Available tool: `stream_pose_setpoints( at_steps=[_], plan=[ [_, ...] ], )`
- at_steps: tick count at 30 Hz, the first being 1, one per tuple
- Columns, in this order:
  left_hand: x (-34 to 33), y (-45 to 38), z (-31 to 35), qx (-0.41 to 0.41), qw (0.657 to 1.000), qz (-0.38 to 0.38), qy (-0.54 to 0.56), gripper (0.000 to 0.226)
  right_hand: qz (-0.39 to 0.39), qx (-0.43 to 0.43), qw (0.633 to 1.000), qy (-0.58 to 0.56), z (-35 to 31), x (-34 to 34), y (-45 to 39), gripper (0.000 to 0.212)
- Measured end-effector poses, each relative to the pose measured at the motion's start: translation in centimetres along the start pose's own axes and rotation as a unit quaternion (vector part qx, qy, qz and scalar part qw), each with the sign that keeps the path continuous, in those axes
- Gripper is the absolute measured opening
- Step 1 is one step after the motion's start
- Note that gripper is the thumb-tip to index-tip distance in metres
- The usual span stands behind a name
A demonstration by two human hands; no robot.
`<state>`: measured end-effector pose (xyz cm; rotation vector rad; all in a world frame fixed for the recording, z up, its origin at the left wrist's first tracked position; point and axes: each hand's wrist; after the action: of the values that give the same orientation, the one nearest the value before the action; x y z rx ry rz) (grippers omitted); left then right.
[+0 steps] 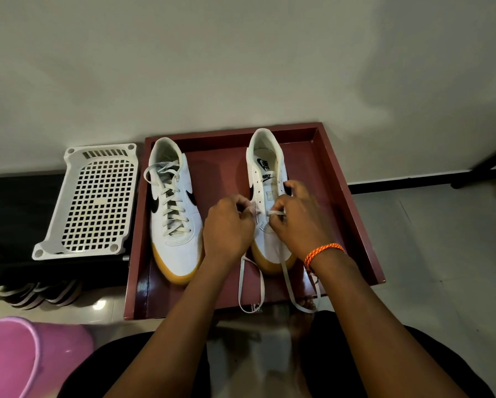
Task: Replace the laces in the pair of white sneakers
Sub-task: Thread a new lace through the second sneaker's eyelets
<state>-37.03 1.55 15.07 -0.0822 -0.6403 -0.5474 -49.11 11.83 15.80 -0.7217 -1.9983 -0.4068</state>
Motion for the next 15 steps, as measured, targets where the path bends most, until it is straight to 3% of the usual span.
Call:
stream_pose_setpoints(
  at_steps=[3,6,8,10,12,13,15],
  plan=[
    [1.1,-0.4,0.6,0.073,0.973,-0.021,0.218,0.018,-0.004,0.002,1.000,-0.011,0.1,0.2,0.0,0.006],
    [3.0,-0.7,1.7,0.084,0.894,-0.052,0.438,0.017,-0.012,-0.014,0.998,-0.060,0.4,0.4,-0.2,0.007],
    [3.7,-1.2,1.7,0.078,0.862,-0.036,0.499,0.017,-0.022,-0.030,0.995,-0.096,0.7,0.6,-0.4,0.008],
    [3.9,-1.4,1.4,0.061,0.905,0.033,0.420,0.018,-0.031,-0.033,0.992,-0.121,0.9,0.9,-0.5,0.010],
    [3.4,-1.7,0.4,-0.013,0.967,0.090,0.236,0.014,-0.037,-0.032,0.990,-0.129,1.1,1.2,-0.6,0.010],
    [3.0,-1.6,-0.2,-0.059,0.986,0.080,0.131,0.014,-0.040,-0.031,0.990,-0.128,1.1,1.3,-0.5,0.009],
    [2.0,-1.3,-0.9,-0.113,0.992,0.013,-0.056,0.036,-0.045,-0.027,0.990,-0.127,1.1,1.5,-0.5,0.010]
  ],
)
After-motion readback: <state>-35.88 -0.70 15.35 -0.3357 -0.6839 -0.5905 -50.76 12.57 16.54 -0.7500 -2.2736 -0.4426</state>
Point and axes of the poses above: each hand's wrist, its own y-axis away from the middle knuckle, its own x-axis out of the back of the hand, z = x × y, and after that the axes turned 3 degrees about z, right-handed
